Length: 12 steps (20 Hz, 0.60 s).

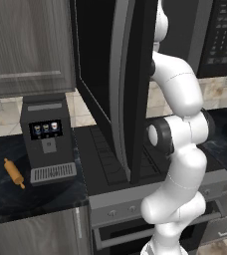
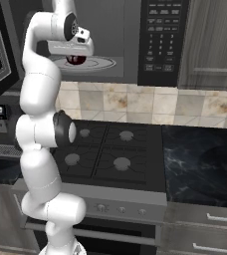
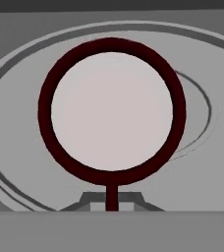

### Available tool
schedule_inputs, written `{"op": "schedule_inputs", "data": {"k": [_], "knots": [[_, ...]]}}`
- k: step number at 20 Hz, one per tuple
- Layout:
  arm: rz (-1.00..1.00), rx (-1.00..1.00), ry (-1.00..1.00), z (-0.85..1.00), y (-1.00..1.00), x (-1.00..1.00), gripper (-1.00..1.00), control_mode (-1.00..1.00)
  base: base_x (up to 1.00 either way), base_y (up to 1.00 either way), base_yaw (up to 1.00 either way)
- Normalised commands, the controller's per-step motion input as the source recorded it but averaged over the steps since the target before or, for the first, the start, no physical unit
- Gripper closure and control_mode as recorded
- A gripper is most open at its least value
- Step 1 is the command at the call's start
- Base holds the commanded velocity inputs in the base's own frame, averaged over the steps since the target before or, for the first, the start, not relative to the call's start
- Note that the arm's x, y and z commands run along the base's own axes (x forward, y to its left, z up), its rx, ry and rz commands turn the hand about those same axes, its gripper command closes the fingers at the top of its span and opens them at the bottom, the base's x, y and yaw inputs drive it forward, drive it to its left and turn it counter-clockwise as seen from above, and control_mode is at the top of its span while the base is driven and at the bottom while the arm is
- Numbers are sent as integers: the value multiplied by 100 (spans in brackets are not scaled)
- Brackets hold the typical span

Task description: Pick the mug from the counter and place it inside the microwave. Then close the microwave.

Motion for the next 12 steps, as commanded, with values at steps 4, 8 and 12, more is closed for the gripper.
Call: {"op": "schedule_inputs", "data": {"k": [4,8,12], "knots": [[0,0,0,-14,0,0,100,-100,0,0,0],[0,0,0,-5,0,0,100,-100,0,0,0],[0,0,0,0,0,0,100,-100,0,0,0]]}}
